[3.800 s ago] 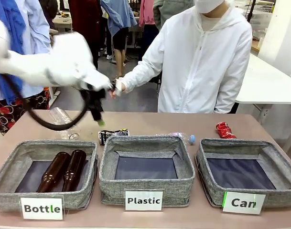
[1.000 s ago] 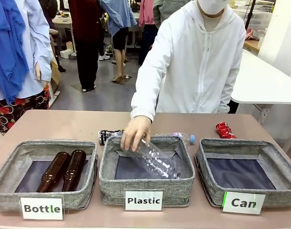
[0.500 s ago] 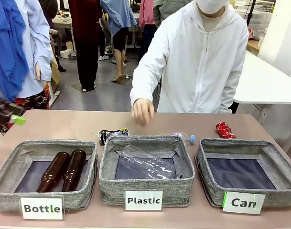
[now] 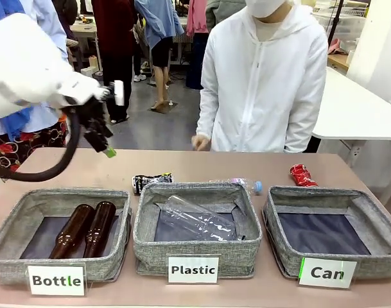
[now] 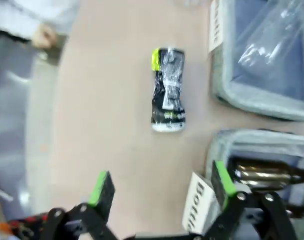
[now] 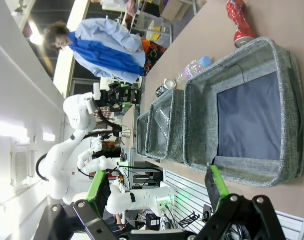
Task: Sort the can waste into the basket.
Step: Pick up the can waste from the table and place it in the right Fabric basket.
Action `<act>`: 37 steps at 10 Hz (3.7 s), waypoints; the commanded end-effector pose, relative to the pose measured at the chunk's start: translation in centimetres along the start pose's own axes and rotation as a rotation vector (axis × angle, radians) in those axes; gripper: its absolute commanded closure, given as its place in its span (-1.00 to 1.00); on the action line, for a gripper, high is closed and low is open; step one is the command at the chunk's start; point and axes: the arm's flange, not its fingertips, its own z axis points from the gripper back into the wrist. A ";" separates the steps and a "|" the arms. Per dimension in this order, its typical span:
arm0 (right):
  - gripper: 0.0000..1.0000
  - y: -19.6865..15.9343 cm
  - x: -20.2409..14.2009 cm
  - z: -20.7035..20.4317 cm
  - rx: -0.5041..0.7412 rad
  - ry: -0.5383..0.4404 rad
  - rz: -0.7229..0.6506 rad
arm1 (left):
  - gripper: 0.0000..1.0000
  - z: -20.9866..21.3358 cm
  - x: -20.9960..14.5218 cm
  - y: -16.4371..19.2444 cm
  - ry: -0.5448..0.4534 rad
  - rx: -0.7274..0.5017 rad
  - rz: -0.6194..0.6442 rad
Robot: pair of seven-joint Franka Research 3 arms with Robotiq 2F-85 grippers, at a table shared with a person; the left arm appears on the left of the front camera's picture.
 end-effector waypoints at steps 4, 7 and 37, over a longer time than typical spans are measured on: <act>-1.00 0.1 0.3 0.1 0.023 -0.016 0.025 | -1.00 -6.8 7.2 3.7 0.152 -0.136 -0.138; -1.00 0.1 0.3 0.1 0.023 -0.016 0.025 | -1.00 -10.3 8.1 2.9 0.185 -0.117 -0.121; -1.00 0.1 0.3 0.1 0.023 -0.016 0.025 | 1.00 -2.0 4.0 -4.4 0.192 -0.049 -0.115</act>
